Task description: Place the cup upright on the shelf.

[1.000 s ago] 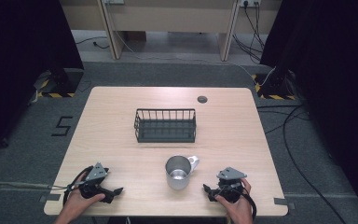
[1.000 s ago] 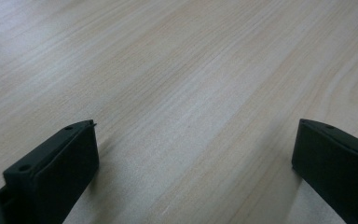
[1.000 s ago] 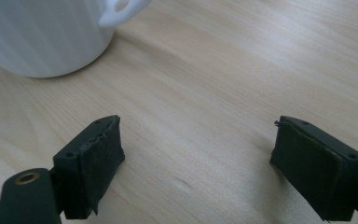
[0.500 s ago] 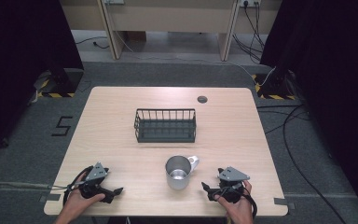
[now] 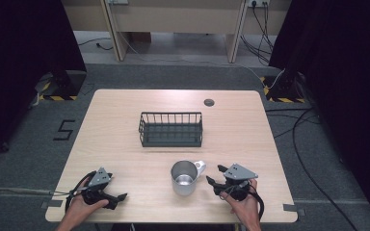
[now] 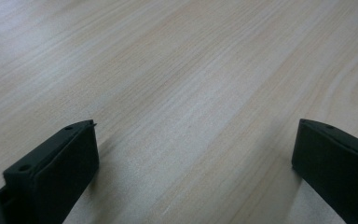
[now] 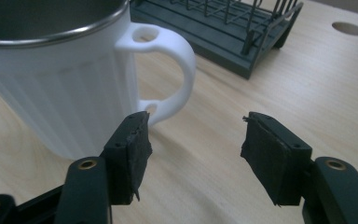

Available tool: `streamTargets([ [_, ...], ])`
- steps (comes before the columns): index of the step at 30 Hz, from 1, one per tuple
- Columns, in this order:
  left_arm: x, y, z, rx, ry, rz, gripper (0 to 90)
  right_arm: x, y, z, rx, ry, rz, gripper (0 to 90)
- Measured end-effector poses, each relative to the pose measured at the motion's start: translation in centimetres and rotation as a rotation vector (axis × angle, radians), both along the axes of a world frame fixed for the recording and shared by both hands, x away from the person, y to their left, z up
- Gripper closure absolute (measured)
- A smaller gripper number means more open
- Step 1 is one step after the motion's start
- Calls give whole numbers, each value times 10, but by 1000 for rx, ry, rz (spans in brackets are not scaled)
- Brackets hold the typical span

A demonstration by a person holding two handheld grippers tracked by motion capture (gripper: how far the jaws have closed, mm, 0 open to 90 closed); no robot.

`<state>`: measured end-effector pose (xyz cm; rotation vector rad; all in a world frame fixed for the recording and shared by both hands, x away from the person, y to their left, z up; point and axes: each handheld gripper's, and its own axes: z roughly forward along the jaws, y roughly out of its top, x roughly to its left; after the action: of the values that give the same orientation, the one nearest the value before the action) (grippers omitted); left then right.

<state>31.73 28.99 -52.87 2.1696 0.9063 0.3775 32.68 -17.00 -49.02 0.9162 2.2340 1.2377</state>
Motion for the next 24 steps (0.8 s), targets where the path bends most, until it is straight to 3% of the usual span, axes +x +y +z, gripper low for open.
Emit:
streamTargets([
  [6, 0, 0, 0, 0, 0, 0, 0, 12, 7, 4, 14, -35, 42, 512],
  [10, 0, 0, 0, 0, 0, 0, 0, 16, 14, 4, -10, -49, 65, 558],
  [14, 0, 0, 0, 0, 0, 0, 0, 20, 19, 4, -33, -58, 73, 581],
  [20, 0, 0, 0, 0, 0, 0, 0, 28, 25, 1, -24, -63, 96, 617],
  [24, 0, 0, 0, 0, 0, 0, 0, 30, 28, 0, -31, -78, 115, 715],
])
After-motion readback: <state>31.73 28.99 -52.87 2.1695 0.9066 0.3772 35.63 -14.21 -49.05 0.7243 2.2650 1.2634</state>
